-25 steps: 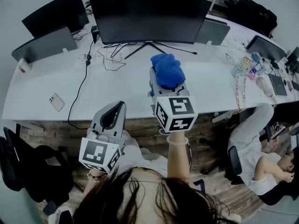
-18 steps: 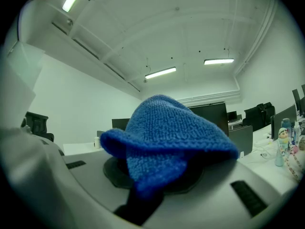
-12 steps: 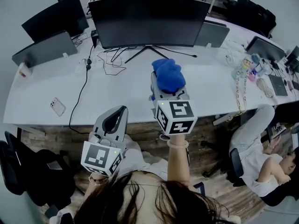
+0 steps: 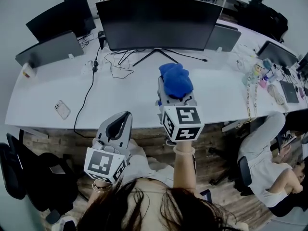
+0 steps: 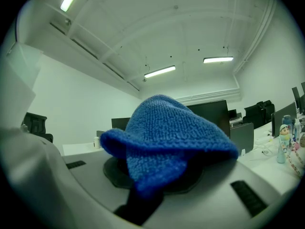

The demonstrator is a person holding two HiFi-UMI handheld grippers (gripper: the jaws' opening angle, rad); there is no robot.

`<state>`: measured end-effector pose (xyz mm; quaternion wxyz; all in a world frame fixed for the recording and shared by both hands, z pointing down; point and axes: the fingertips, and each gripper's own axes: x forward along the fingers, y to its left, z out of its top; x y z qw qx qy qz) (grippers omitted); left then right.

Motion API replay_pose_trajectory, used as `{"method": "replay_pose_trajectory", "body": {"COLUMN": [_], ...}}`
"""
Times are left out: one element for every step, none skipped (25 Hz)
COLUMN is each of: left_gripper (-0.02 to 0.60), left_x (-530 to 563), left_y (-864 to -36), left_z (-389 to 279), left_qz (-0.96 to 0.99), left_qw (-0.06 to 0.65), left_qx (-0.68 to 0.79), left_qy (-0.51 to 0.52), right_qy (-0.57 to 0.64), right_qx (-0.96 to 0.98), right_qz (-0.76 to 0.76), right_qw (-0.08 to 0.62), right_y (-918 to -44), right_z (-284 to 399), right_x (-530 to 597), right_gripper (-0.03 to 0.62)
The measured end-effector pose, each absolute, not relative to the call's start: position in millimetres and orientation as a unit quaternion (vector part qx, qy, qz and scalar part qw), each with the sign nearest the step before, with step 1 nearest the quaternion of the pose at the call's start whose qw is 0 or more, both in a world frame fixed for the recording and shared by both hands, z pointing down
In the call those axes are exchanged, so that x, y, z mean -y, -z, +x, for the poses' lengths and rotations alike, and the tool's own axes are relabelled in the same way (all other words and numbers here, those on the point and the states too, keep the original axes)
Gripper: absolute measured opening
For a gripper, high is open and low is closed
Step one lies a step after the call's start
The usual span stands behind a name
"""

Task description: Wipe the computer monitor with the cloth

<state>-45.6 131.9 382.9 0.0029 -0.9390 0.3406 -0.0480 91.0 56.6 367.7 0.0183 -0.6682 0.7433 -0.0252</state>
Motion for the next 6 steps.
{"method": "replay_pose_trajectory", "body": {"left_gripper": [0.009, 0.009, 0.009, 0.009, 0.009, 0.009], "left_x": [-131.5, -131.5, -131.6, -131.8, -131.9, -132.0], "left_y": [-383.3, -383.5, -383.6, -383.7, -383.7, -383.8], "left_z": [-46.5, -47.3, -47.9, -48.3, -48.6, -48.8], "left_qz": [-0.939, -0.938, -0.938, -0.938, -0.938, -0.938], "left_qw": [0.003, 0.002, 0.002, 0.001, 0.001, 0.001], "left_qx": [-0.341, -0.342, -0.343, -0.343, -0.343, -0.344], "left_qy": [0.048, 0.048, 0.049, 0.05, 0.051, 0.052], "right_qy": [0.025, 0.025, 0.025, 0.025, 0.024, 0.024], "right_qx": [-0.743, -0.743, -0.742, -0.741, -0.741, -0.74], "right_qz": [-0.669, -0.669, -0.67, -0.67, -0.671, -0.672], "right_qw": [0.017, 0.016, 0.015, 0.014, 0.014, 0.013], "right_y": [-368.3, -369.0, -369.6, -370.1, -370.4, -370.7], "right_z": [90.9, 91.0, 91.1, 91.4, 91.7, 92.1], "right_x": [-56.1, -55.9, -55.8, -55.9, -56.0, -56.1], "right_gripper": [0.1, 0.1, 0.1, 0.1, 0.1, 0.1]}}
